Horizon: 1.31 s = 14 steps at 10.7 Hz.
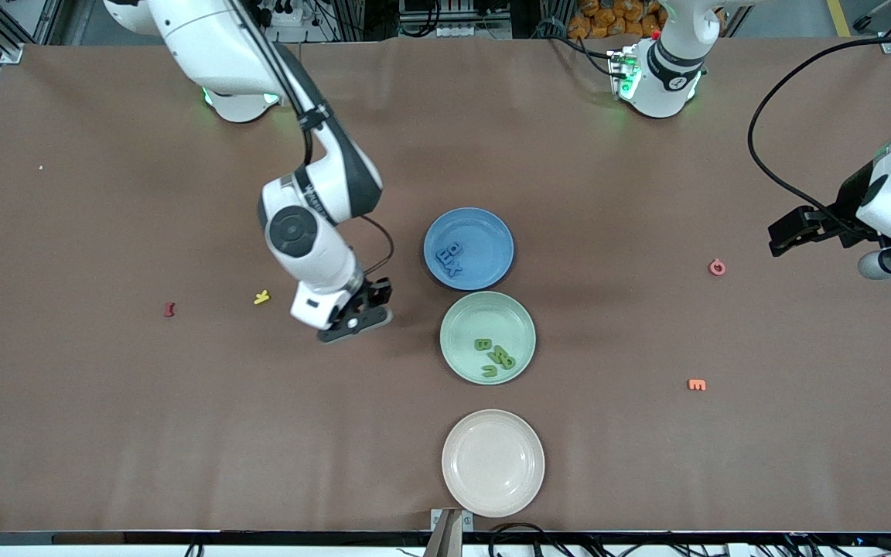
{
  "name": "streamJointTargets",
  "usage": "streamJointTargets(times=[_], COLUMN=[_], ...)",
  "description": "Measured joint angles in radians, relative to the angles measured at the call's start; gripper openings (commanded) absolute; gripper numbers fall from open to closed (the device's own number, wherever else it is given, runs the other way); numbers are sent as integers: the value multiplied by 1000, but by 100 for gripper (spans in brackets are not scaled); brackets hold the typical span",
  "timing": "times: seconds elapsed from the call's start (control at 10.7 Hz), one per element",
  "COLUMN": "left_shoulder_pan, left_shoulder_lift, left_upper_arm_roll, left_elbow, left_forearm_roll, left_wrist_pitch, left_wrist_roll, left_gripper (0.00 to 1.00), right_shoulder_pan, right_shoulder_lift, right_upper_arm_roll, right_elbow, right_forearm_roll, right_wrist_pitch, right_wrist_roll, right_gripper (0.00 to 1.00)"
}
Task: Sort letters by color into matching plates
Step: 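Carry blue c onto the blue plate and open the right gripper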
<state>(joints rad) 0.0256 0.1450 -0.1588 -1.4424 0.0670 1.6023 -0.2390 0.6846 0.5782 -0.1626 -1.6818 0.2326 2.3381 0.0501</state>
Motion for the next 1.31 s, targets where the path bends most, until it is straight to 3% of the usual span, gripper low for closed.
streamJointTargets(times=[0.56,0.66,0.75,0.84,1.31], left_shoulder_pan=[5,6,6,6,6], left_shoulder_lift=[0,0,0,0,1], left_upper_arm_roll=[0,0,0,0,0], left_elbow=[-1,-1,-1,-1,-4], left_forearm_roll=[-1,-1,-1,-1,-2], left_wrist_pitch=[0,0,0,0,0], left_wrist_roll=[0,0,0,0,0], left_gripper=[100,100,100,100,100], right_shoulder_pan=[137,157,174,184,180], right_shoulder_lift=[49,63,77,94,140], right_upper_arm_roll=[120,127,133,141,145], right_elbow=[21,32,42,49,79], right_forearm_roll=[-44,-44,-44,-44,-42], right_wrist_pitch=[-9,-9,-9,-9,-4], right_wrist_roll=[1,1,1,1,16], right_gripper=[35,39,75,100,100])
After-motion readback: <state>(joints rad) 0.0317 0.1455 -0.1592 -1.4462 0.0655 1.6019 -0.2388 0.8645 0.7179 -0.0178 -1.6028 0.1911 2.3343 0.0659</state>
